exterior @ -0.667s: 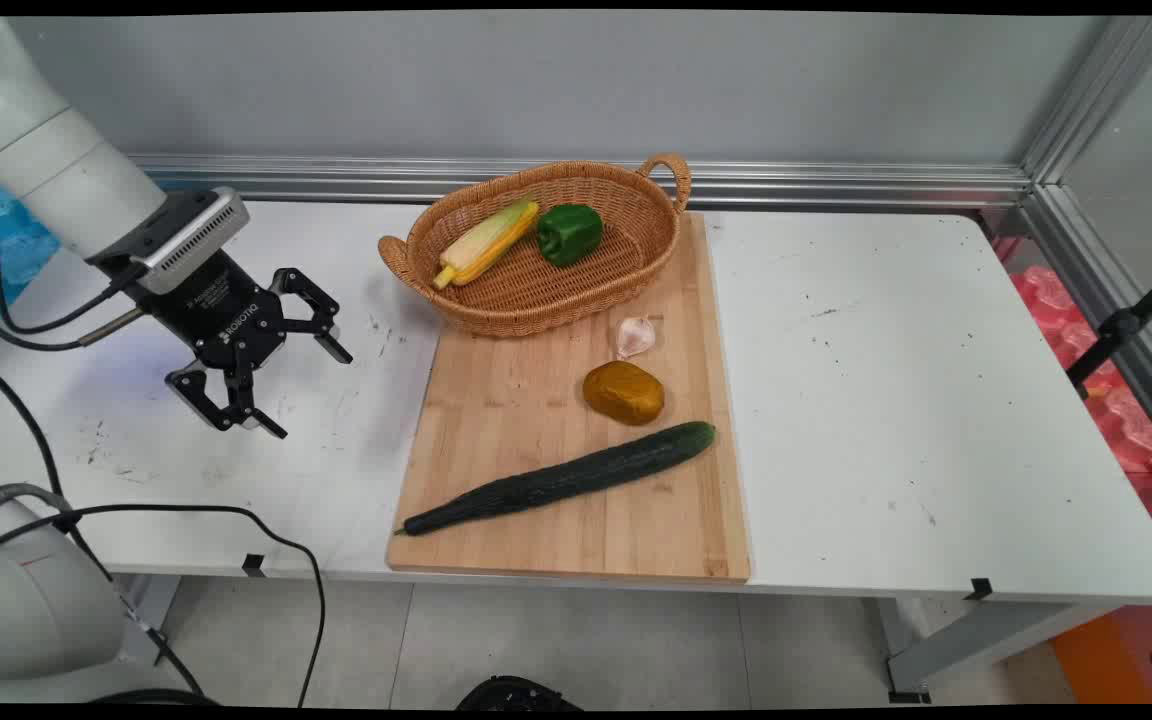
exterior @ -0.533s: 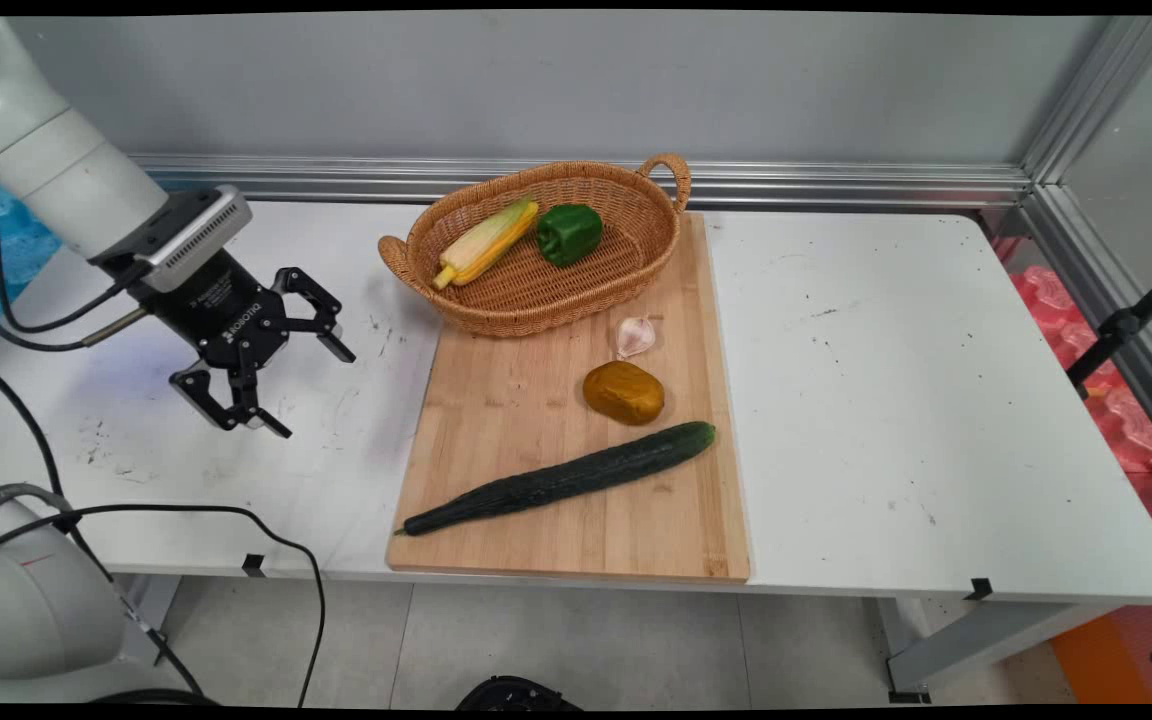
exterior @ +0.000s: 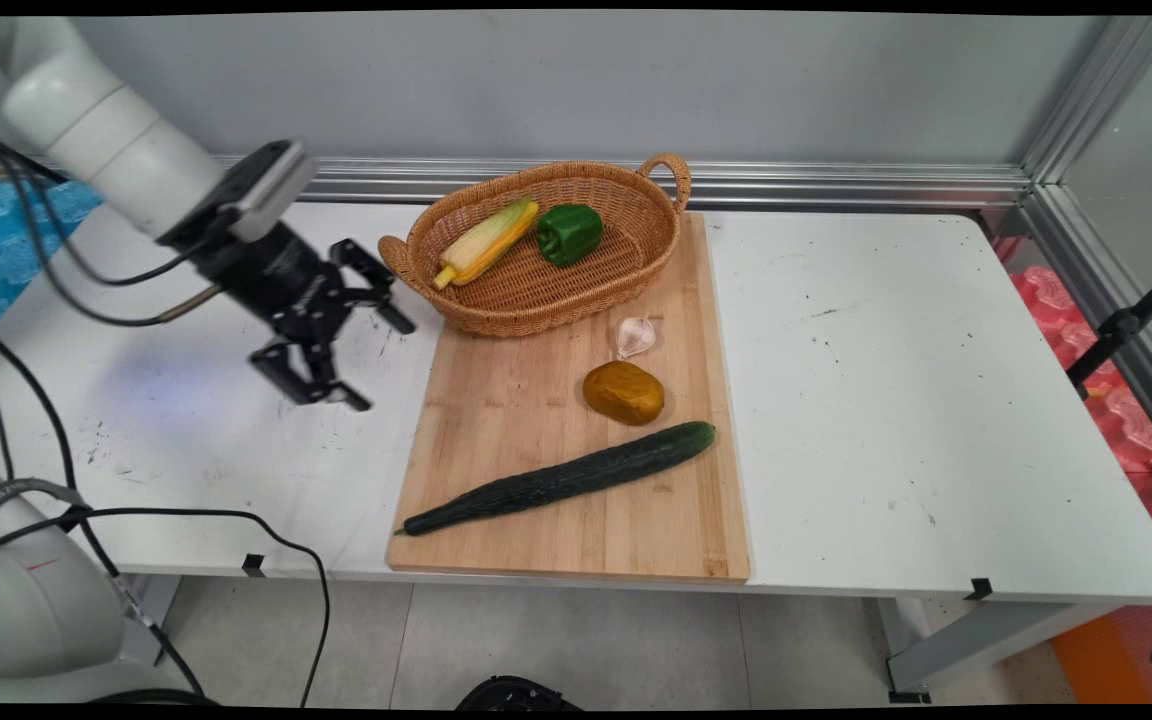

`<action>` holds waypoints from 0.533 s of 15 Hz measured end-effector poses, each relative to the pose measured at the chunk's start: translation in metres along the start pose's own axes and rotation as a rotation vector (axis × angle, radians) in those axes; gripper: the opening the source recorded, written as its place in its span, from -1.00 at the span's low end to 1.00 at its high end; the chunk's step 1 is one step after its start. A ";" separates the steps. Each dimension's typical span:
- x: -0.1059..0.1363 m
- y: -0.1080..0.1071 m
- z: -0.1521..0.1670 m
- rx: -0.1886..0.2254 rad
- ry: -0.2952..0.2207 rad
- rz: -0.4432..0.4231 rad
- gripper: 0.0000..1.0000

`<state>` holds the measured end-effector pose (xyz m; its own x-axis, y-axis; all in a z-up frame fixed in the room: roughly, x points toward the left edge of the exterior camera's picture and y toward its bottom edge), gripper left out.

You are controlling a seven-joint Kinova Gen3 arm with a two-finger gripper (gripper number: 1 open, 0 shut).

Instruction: Pick up the potato from the cutting board

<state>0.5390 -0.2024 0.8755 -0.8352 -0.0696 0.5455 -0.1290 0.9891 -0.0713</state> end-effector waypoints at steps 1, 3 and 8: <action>0.008 -0.005 0.004 0.008 0.010 -0.022 1.00; 0.026 -0.018 0.016 0.027 0.026 -0.064 1.00; 0.064 -0.049 0.048 0.053 0.032 -0.110 1.00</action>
<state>0.4663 -0.2612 0.8741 -0.7968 -0.1727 0.5790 -0.2479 0.9674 -0.0526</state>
